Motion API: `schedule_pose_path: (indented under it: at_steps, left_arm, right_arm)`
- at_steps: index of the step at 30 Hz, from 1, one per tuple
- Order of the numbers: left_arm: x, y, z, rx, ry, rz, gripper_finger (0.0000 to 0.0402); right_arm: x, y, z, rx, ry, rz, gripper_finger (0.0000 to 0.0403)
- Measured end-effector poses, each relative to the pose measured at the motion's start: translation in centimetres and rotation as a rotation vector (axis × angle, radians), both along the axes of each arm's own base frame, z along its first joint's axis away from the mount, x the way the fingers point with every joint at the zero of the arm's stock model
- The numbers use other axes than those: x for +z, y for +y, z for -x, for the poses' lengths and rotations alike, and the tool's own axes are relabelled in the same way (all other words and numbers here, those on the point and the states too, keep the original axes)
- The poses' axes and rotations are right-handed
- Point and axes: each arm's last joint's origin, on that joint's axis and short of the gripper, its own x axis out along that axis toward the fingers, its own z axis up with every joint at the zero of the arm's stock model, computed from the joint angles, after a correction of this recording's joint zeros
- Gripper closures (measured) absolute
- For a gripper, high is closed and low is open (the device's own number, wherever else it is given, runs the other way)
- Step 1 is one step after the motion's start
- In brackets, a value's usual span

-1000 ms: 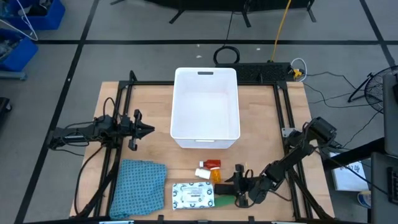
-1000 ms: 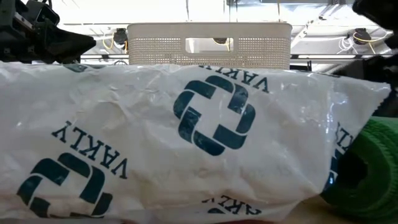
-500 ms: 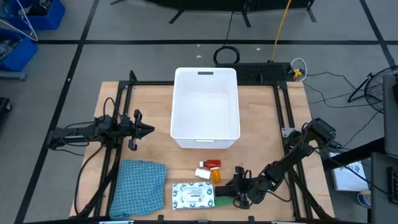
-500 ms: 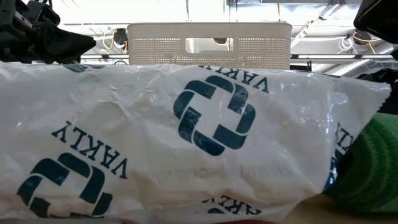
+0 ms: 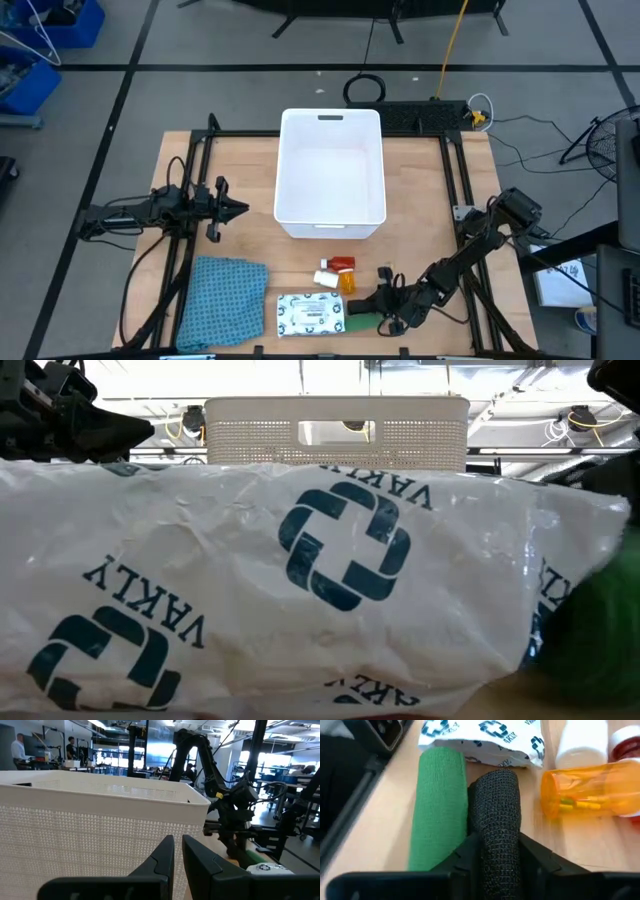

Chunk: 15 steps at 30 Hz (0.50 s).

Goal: Pick & place medical supplies in basket/bin
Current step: Put the black bandage into the bin

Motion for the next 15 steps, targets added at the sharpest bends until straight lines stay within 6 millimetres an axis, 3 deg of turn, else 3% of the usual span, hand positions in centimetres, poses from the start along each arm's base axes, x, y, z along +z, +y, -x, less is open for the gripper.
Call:
schedule_pose_path:
  at_steps: [6,15]
  left_arm:
    - [-0.1,0.0,0.0,-0.002,0.007,0.016,0.0362]
    - [-0.1,0.0,0.0,-0.002,0.008,0.026,0.0362]
  right_arm:
    - [3.3,-0.8,0.6,0.043,-0.101,0.01,0.0308]
    - [7.3,-3.9,3.6,0.112,-0.379,-0.007,0.031]
